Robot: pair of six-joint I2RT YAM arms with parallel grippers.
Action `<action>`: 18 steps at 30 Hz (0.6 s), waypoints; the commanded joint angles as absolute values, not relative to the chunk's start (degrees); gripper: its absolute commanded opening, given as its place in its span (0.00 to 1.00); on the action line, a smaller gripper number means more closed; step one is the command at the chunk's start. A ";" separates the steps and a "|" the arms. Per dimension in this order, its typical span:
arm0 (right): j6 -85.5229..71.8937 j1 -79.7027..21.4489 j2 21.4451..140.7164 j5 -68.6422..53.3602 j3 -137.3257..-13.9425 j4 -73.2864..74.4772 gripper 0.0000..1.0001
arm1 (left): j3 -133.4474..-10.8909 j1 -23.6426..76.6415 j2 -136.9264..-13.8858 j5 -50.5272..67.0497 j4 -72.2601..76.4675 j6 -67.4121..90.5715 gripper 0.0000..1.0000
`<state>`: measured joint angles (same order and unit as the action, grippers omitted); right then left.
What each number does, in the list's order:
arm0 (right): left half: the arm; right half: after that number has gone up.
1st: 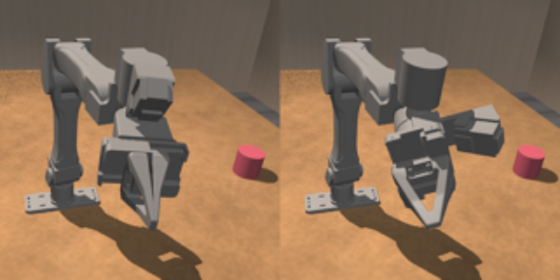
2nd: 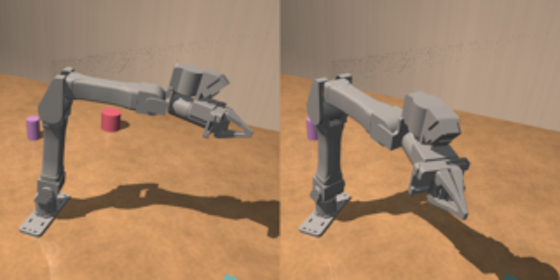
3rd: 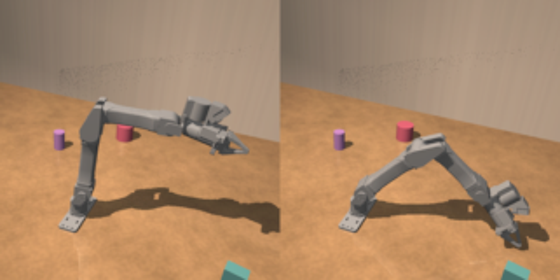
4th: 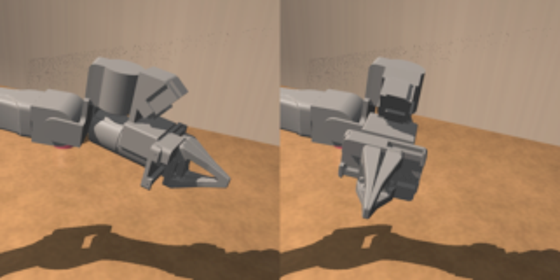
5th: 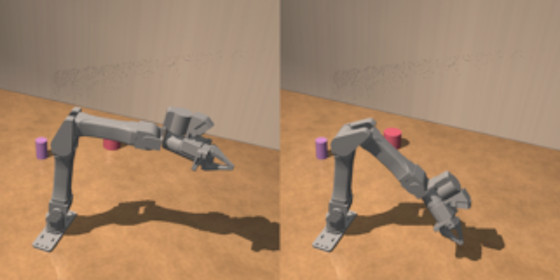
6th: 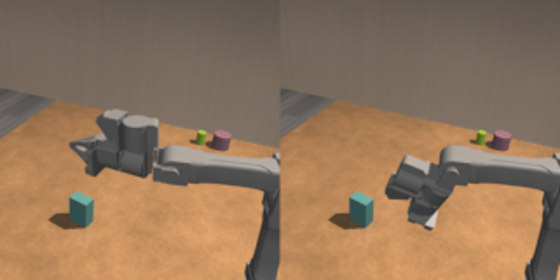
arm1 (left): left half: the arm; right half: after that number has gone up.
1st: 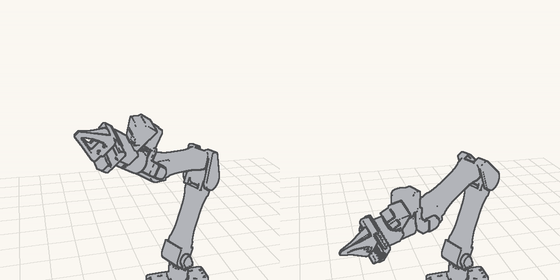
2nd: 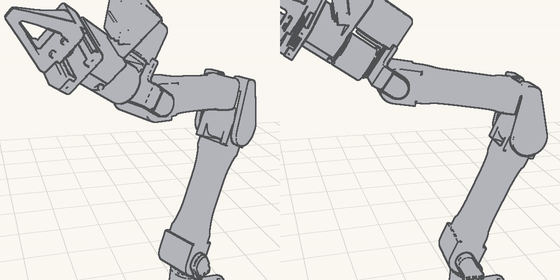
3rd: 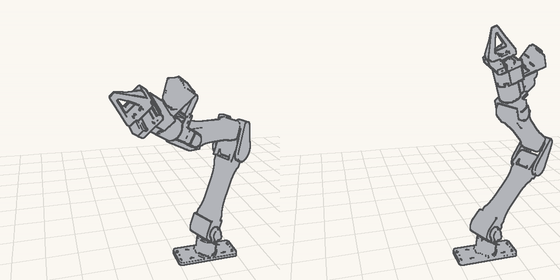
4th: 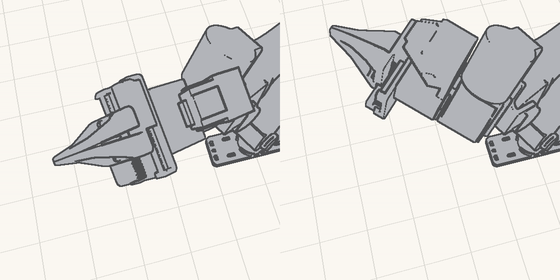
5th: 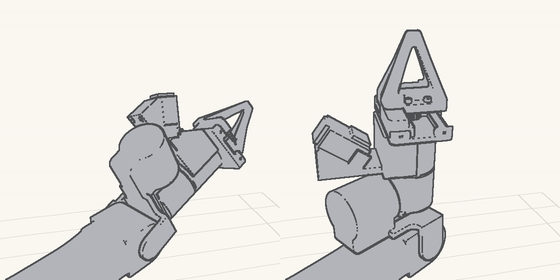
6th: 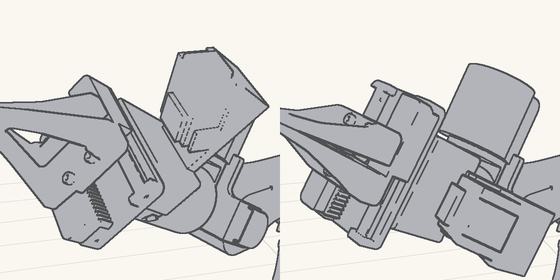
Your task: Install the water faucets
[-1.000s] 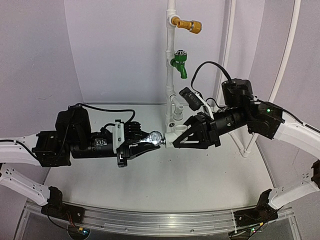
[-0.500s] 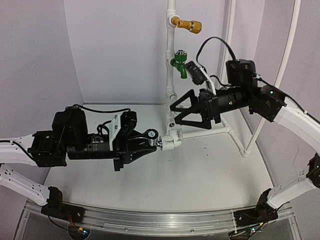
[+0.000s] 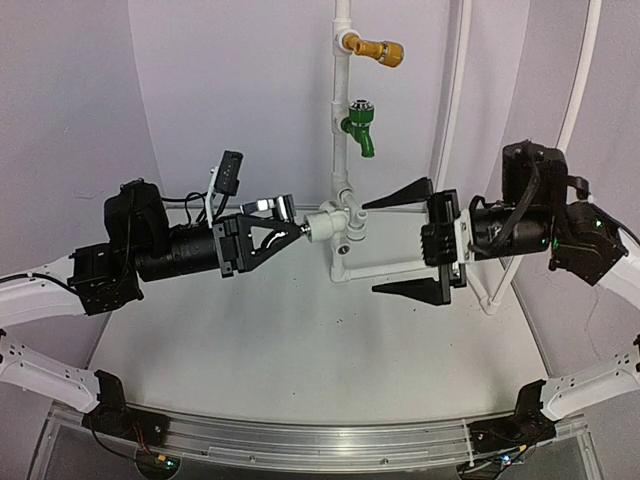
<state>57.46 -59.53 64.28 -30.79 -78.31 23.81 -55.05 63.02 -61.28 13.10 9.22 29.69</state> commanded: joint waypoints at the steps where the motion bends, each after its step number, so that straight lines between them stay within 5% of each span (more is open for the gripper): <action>1: 76.78 -61.72 63.75 -21.27 -74.09 20.81 0.92 | -55.91 62.63 -60.81 20.81 20.48 43.50 0.00; 12: 82.15 -65.16 61.76 -16.87 -67.81 6.68 0.87 | -57.97 62.55 -65.56 31.42 21.86 49.01 0.00; 18: 76.86 -65.49 63.15 -14.96 -69.50 6.83 0.63 | -57.65 62.58 -66.33 34.52 25.32 47.96 0.00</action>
